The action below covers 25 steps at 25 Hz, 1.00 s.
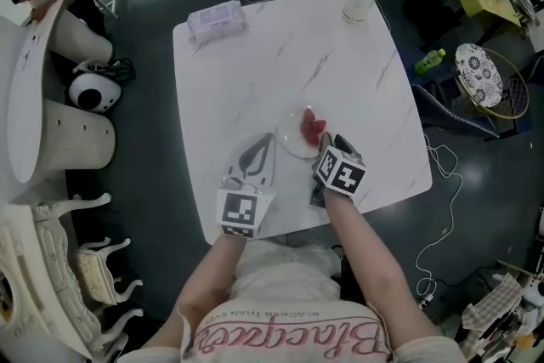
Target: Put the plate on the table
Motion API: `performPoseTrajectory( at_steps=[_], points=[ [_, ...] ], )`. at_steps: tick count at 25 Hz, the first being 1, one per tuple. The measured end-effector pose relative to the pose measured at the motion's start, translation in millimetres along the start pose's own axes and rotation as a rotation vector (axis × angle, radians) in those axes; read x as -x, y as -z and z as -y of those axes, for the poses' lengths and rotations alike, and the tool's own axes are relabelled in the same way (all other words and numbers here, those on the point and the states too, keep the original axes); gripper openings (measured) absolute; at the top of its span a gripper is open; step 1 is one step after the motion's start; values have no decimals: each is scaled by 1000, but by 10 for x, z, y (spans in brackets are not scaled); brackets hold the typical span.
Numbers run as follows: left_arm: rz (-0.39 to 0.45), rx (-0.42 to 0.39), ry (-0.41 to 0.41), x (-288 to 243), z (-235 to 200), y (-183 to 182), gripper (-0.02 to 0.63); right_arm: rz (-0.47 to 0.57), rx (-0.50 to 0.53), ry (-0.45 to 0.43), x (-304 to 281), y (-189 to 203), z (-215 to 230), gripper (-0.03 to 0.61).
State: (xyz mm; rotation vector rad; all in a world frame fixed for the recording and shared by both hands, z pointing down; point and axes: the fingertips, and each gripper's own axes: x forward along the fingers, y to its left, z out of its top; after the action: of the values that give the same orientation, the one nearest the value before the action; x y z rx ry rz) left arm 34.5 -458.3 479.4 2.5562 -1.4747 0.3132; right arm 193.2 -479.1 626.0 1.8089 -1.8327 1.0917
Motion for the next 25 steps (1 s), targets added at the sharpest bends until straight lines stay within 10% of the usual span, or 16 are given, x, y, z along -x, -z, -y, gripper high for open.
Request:
performPoseTrajectory(
  at_steps=[25],
  points=[
    [72,-261,125,554,655,-458,5,438,263,-281,2094,-646,-782,61]
  ],
)
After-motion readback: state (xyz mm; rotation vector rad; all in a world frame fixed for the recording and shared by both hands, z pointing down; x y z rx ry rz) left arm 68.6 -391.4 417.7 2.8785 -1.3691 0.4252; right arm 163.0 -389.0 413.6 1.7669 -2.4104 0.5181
